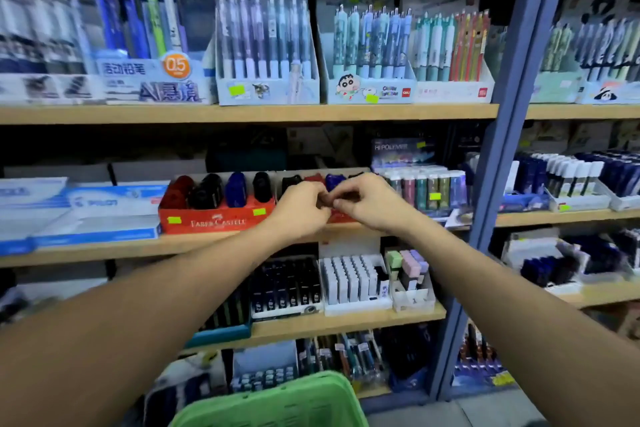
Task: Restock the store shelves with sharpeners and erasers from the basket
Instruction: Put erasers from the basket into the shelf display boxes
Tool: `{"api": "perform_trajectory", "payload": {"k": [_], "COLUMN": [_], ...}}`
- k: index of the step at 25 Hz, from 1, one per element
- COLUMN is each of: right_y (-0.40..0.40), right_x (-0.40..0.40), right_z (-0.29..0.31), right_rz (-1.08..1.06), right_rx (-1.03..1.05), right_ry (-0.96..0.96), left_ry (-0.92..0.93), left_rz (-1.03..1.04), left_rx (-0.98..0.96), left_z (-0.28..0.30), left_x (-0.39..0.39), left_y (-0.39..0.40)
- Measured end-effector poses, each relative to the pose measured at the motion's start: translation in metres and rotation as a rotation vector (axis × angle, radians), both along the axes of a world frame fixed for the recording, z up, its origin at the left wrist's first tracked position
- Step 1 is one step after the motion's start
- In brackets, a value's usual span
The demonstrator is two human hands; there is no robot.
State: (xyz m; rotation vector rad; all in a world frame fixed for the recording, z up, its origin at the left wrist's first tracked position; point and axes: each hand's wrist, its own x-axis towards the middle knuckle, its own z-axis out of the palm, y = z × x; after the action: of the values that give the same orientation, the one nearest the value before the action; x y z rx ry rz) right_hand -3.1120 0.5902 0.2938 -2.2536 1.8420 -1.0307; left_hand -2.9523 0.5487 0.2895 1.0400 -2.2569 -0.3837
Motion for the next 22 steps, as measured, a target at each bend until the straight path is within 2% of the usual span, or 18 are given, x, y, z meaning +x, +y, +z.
{"api": "perform_trajectory", "payload": {"k": [5,10,17,22], "right_y": [0.011,0.022,0.040,0.045], "right_x": [0.080,0.129,0.149,0.121], "right_z": [-0.104,-0.226,-0.368,-0.444], "right_rz": [0.056,0.094,0.023,-0.078], "right_rx": [0.202,0.485,0.891,1.060], "right_ry": [-0.063,0.008,0.183,0.239], "left_ry": [-0.156,-0.368,-0.610,-0.649], "left_rz": [0.066,0.086,0.065,0.038], "left_rx": [0.175,0.414,0.687,0.814], "left_z": [-0.092,-0.212,-0.369,-0.452], "left_x": [0.073,0.114,0.133,0.146], "left_y": [0.021,0.040,0.054,0.049]}}
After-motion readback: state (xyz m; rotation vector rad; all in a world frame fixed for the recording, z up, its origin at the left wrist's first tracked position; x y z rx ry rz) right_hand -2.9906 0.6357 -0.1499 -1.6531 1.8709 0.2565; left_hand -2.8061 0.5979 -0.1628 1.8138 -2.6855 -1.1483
